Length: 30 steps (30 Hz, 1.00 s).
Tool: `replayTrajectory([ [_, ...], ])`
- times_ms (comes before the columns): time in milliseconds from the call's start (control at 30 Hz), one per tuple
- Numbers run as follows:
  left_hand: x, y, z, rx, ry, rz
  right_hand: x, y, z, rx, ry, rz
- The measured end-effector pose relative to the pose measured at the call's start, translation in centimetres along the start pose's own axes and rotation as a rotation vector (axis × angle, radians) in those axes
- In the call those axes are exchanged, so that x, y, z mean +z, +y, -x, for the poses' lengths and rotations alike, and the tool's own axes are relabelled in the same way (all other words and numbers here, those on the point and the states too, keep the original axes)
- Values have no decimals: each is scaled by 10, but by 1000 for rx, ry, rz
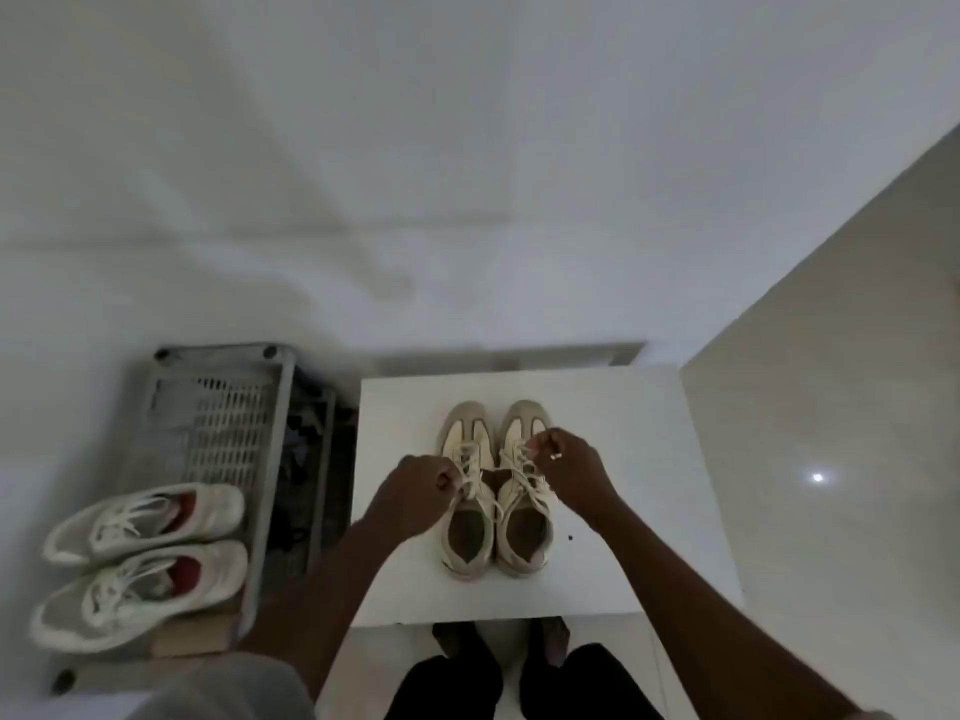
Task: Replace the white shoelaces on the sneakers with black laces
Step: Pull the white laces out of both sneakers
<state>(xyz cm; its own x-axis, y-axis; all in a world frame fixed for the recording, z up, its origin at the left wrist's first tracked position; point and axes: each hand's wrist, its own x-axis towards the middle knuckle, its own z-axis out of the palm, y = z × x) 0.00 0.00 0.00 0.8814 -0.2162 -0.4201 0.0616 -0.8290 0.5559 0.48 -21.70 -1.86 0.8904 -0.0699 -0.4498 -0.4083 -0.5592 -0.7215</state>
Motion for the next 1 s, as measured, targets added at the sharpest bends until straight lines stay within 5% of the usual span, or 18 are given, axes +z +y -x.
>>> replayTrajectory([
  [133, 78, -36, -20, -26, -30, 103, 49, 72, -19, 105, -47, 5],
  [400, 184, -70, -81, 150, 300, 177, 103, 148, -64, -57, 135, -39],
  [733, 234, -80, -111, 207, 579, -156, 118, 185, -81, -275, 176, 21],
  [1000, 234, -83, -104, 250, 532, -239, 121, 191, -64, -299, 242, -99],
])
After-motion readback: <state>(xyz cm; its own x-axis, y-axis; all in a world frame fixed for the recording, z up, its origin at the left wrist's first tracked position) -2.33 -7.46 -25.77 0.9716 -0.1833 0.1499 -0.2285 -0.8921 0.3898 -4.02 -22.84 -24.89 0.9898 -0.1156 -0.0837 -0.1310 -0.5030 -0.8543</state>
